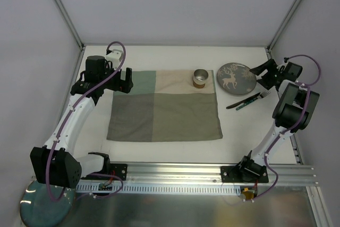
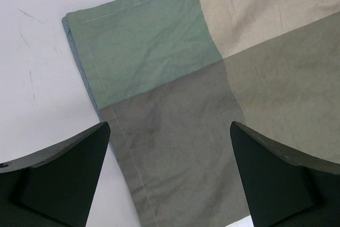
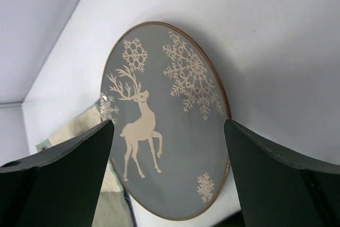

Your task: Set the dinner table for one person

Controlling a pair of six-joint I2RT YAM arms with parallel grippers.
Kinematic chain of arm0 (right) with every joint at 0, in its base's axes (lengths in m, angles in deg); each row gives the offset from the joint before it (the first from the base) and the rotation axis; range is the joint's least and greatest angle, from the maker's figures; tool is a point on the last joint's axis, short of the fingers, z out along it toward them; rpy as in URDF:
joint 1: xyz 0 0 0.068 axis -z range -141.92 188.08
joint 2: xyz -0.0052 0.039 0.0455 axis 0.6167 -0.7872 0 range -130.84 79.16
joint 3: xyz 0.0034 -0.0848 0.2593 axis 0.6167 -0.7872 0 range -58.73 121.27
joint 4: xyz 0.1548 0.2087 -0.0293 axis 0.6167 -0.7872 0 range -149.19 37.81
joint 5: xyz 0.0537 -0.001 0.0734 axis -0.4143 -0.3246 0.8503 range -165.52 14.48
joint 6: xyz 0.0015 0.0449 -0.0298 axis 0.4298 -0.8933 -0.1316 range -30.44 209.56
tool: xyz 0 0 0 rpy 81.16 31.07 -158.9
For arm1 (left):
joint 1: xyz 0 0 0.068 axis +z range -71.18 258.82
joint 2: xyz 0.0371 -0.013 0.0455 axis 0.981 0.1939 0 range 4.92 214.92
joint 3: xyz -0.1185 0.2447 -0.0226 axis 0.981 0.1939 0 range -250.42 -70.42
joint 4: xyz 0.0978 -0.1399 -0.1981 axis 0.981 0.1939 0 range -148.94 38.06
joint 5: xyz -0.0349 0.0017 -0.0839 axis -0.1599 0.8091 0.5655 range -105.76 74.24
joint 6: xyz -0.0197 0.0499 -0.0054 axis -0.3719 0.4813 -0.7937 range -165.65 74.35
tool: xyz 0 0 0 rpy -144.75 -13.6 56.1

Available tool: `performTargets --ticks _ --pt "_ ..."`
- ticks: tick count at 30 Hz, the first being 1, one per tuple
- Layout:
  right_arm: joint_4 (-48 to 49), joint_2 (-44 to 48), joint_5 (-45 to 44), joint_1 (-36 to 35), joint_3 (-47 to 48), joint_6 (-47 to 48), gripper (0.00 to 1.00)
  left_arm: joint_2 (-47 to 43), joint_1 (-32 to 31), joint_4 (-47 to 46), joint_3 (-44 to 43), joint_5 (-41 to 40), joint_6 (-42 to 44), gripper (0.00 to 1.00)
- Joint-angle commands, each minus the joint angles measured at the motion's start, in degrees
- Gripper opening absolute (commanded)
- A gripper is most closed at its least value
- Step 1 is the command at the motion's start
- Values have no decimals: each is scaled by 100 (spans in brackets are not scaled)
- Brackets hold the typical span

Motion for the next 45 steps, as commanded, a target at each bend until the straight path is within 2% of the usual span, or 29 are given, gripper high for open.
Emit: performTargets --ticks 1,7,14,24,36,45 --pt "542 -118 136 94 -123 -783 89 87 91 57 -164 203 96 99" --pt "683 83 -136 94 -413 -819 89 246 118 145 -330 299 105 99" --pt "61 531 -451 164 -387 -406 89 351 127 180 -401 361 105 99" --pt "-618 1059 -312 155 -413 -81 89 272 127 137 -366 581 96 99" --pt "-118 1226 -268 103 -1757 -195 89 395 127 119 -515 651 211 99" --pt "49 1051 -251 76 -1784 -195 89 483 127 110 -533 722 202 99"
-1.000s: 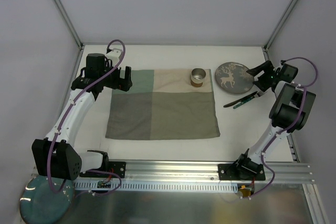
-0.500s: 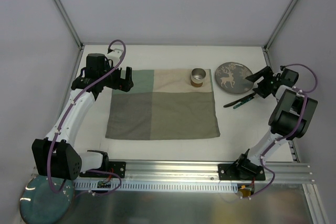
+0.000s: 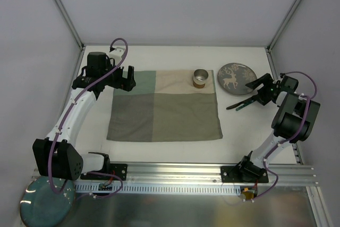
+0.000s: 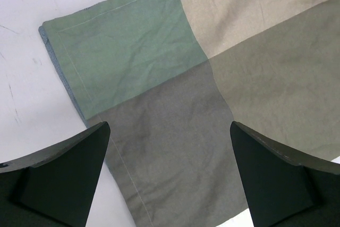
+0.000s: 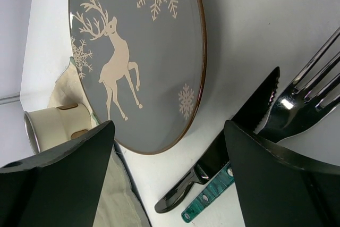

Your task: Set the dinner table for one person

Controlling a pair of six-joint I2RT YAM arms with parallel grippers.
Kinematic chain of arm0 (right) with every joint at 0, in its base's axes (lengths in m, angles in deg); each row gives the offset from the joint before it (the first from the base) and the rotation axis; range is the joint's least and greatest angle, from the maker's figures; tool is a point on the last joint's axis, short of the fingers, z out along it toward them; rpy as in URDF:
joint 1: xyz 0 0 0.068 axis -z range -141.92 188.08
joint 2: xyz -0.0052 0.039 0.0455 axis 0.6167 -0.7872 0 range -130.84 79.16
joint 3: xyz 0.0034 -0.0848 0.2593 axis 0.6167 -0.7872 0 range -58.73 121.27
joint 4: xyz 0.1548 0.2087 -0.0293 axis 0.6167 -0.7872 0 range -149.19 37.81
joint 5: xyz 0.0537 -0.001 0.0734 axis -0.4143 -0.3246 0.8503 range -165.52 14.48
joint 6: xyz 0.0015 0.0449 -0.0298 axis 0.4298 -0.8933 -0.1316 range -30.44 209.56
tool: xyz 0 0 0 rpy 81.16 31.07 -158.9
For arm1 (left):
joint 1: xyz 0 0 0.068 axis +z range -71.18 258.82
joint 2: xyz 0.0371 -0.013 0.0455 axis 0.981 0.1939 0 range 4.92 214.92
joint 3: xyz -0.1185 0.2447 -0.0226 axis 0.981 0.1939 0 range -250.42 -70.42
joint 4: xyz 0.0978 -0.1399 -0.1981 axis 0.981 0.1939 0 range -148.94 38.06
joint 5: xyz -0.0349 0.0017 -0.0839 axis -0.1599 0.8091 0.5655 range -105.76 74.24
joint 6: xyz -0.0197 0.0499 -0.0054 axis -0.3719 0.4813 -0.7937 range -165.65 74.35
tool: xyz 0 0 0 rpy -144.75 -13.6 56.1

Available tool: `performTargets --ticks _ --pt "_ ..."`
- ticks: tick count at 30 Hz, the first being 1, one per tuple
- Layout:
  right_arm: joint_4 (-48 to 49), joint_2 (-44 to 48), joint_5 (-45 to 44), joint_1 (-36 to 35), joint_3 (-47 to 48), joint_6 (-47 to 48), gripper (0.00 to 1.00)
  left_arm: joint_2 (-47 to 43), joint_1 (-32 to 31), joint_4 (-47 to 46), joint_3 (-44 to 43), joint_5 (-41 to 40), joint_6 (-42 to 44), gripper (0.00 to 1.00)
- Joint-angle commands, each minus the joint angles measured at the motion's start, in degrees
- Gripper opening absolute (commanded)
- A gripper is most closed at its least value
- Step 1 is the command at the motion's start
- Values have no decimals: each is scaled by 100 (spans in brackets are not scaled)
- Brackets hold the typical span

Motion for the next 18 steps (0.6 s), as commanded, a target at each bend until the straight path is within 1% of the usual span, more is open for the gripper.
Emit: performTargets --ticks 1,5,14,18 --pt "150 -42 -30 -5 -36 -9 88 55 68 -52 -187 158 71 99" --pt "256 -306 6 -75 61 -176 88 107 76 -87 -179 158 71 99" --pt "484 -596 49 -356 298 -396 88 239 112 -157 -135 193 36 99" --pt "485 -728 24 -453 447 -466 84 327 120 -210 -108 237 53 99"
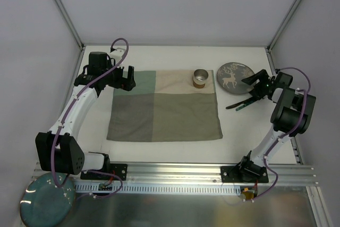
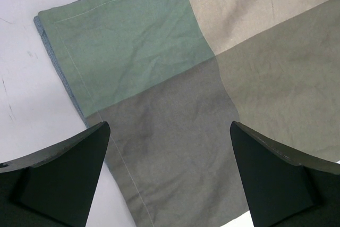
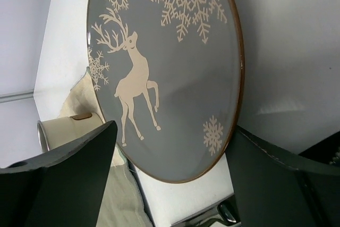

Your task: Set the dinner table for one person

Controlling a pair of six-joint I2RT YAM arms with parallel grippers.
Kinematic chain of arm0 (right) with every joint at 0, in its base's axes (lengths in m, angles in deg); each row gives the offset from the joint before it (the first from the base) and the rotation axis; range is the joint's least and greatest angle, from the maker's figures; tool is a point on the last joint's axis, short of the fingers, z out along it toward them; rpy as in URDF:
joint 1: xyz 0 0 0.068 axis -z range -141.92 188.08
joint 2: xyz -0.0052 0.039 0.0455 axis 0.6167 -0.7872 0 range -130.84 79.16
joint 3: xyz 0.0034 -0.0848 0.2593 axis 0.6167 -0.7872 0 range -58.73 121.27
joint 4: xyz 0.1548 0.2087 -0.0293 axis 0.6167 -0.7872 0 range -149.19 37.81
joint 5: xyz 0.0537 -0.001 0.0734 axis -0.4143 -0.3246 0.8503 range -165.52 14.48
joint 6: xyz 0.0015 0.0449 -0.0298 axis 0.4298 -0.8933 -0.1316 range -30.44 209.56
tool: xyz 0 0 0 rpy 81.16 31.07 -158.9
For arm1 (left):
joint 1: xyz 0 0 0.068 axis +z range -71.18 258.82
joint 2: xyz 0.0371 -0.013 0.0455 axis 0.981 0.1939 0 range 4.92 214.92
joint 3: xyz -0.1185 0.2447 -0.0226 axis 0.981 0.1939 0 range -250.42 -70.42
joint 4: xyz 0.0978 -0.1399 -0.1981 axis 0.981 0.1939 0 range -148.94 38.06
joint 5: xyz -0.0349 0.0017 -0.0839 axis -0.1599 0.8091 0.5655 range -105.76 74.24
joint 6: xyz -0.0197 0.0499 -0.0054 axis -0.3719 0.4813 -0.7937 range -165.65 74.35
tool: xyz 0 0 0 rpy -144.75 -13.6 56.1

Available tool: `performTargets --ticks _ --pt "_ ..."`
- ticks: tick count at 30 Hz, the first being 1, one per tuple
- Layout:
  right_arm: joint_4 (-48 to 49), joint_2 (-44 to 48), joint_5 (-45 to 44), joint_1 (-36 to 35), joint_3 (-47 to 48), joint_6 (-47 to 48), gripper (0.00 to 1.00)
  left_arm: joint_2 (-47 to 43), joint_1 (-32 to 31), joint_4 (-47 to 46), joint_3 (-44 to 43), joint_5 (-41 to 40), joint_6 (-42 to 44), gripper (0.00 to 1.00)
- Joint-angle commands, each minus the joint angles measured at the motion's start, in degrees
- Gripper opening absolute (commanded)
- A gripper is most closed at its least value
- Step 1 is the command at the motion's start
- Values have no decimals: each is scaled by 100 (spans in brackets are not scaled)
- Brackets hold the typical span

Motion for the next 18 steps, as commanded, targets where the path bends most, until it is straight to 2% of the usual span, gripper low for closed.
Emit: performTargets --ticks 1,5,9,12,17,18 --pt "-77 -234 -103 -140 161 -90 83 54 46 -179 -100 206 53 99" --pt "2 -392 -25 -176 249 -169 68 98 64 -214 -82 233 36 99" --pt "46 -419 -24 -176 249 -249 31 116 72 -214 -73 259 44 99" --pt "37 -419 -7 -167 258 -231 34 116 81 -223 -73 276 27 99" --pt "37 -463 28 -176 302 -222 29 116 90 -267 15 312 18 99" --pt "37 -463 28 -167 320 -222 23 107 90 -267 15 320 18 99"
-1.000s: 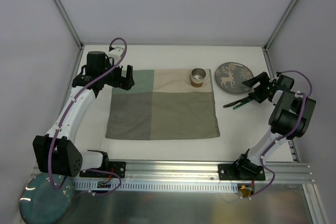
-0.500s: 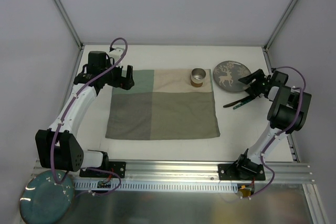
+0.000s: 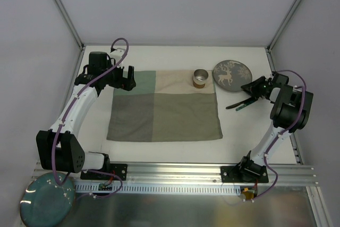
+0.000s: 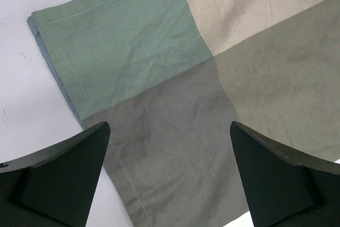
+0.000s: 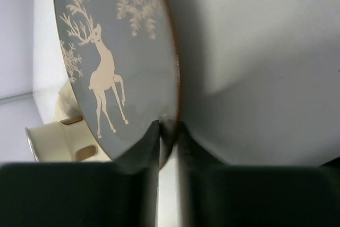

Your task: Set the dinner table for one person

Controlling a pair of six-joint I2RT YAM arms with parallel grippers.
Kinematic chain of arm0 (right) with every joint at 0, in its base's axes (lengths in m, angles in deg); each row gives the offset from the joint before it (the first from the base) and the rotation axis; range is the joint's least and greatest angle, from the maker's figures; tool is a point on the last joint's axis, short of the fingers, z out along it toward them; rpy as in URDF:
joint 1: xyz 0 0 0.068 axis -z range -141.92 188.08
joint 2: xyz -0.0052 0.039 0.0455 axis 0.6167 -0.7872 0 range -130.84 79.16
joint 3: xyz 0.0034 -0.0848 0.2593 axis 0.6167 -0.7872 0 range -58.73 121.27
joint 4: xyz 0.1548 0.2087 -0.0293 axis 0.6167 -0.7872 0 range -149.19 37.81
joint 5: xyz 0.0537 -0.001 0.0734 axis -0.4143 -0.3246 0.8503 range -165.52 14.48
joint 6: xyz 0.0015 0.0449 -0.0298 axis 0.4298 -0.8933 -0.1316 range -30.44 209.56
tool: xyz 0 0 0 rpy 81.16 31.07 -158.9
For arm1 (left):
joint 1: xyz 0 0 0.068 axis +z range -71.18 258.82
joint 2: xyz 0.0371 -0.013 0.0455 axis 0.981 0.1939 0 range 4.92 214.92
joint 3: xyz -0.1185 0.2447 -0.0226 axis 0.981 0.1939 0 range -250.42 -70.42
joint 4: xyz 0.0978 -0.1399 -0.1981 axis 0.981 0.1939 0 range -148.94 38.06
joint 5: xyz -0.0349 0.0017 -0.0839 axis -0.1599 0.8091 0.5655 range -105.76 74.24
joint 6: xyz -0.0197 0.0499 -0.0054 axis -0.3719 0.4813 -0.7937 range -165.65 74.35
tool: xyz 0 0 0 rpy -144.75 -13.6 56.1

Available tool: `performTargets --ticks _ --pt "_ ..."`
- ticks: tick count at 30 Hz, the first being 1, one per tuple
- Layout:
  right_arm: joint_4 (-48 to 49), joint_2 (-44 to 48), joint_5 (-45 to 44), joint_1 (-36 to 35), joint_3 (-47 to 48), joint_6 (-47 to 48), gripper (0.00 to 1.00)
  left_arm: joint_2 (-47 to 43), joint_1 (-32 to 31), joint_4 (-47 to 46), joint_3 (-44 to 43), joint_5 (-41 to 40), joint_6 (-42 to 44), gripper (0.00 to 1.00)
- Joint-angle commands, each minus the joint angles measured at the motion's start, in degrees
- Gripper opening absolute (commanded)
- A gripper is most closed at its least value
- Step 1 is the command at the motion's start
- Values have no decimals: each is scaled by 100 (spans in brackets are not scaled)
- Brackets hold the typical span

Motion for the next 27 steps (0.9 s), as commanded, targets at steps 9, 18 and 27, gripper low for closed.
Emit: performTargets --ticks 9,18,27 --pt "70 -109 188 -49 248 16 0 -7 79 -307 142 233 20 99" --pt "176 -65 285 -22 230 191 0 55 79 -412 169 251 11 99" --pt "158 145 382 -14 248 403 0 90 79 -535 221 233 3 99"
